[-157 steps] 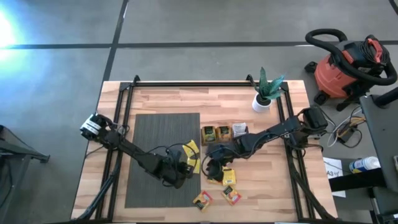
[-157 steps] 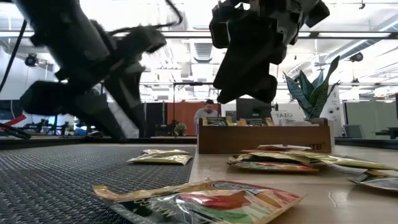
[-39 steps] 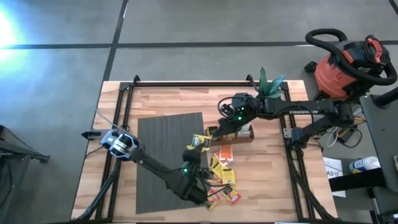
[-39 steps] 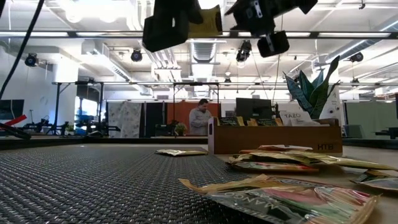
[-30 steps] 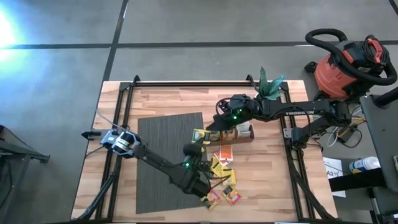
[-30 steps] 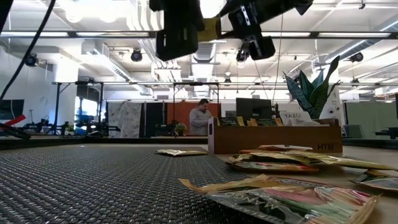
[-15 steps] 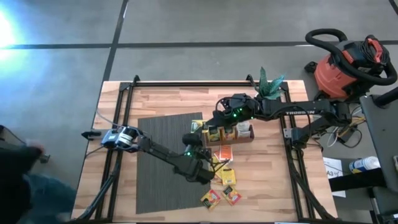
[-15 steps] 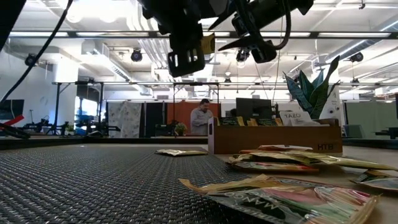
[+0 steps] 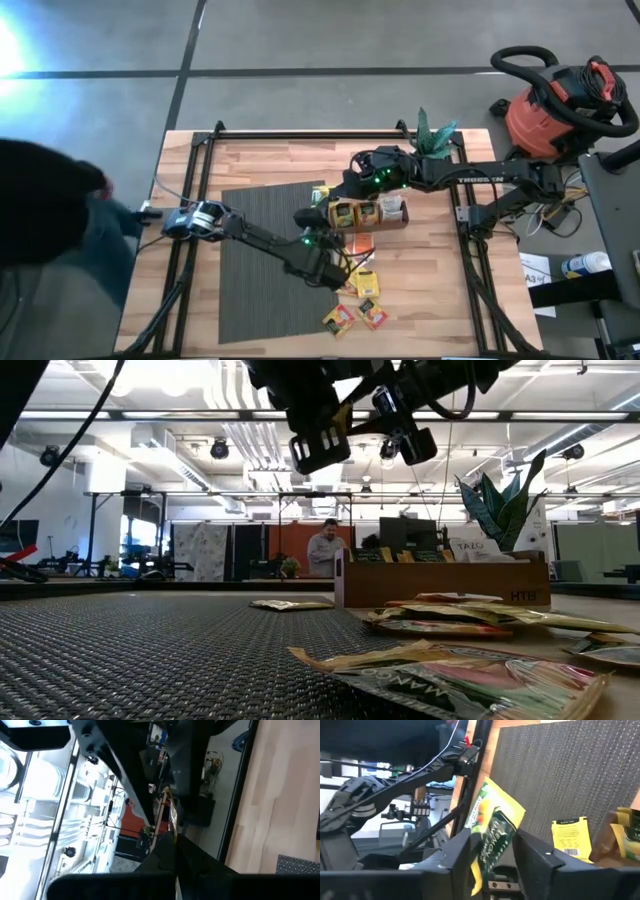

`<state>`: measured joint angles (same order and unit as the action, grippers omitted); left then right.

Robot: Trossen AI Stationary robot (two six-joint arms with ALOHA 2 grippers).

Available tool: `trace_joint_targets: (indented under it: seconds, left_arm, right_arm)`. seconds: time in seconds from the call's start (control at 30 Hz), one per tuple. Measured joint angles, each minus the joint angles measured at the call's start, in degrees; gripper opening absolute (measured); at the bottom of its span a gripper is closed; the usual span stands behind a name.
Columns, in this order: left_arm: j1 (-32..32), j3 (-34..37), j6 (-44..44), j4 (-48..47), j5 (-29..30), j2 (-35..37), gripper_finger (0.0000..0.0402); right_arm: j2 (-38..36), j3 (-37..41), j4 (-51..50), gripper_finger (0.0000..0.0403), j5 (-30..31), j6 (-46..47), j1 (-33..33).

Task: Pick & Place Tea
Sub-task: Put the yellow tea bag into the middle section of the wooden organizer

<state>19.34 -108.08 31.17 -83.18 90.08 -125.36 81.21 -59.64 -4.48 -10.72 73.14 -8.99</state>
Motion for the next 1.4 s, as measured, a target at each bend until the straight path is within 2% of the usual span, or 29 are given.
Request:
trace_joint_targets:
  seconds: [0.37, 0.5, 0.67, 0.73, 0.87, 0.97, 1.13, 1.27, 1.4]
  left_arm:
    - [-0.2, 0.0, 0.5, 3.7, -0.3, 0.0, 0.0006]
    - [-0.2, 0.0, 4.1, 3.8, -2.6, 0.0, 0.0031]
    - [0.1, 0.0, 10.2, 3.7, -10.8, 0.0, 0.0075]
    - [0.4, 0.1, 16.2, 2.3, -15.5, 0.0, 0.009]
    - [1.4, 0.9, 33.8, -4.5, -26.8, 0.5, 0.0103]
    - [3.2, 3.4, 44.5, -6.8, -31.5, 1.9, 0.0102]
    - [7.4, 8.5, 57.6, -4.3, -37.7, 6.6, 0.0097]
    - [8.7, 15.1, 60.6, 6.8, -44.2, 11.7, 0.0093]
    - [8.9, 24.7, 57.8, 24.3, -49.8, 17.3, 0.0092]
  right_arm:
    - [0.1, 0.8, 0.7, 0.0021, -1.3, -1.3, 0.1]
    - [0.1, 0.8, 0.5, 0.001, 0.7, -3.8, 0.1]
    - [0.0, 0.8, 0.3, 0.0009, 2.2, -8.9, -1.0]
    - [-0.2, 0.8, 0.3, 0.0009, 0.9, -14.2, -1.8]
    - [-0.3, 0.8, -5.0, 0.0009, -6.5, -26.2, -4.3]
    - [-0.2, 0.2, -14.8, 0.0009, -7.1, -36.3, -5.9]
    - [0.7, -3.8, -26.3, 0.0009, -7.1, -55.7, -7.0]
    - [4.4, -8.8, -33.4, 0.0009, -7.4, -64.8, -7.2]
    - [11.7, -15.7, -42.3, 0.0009, -7.2, -73.0, -7.2]
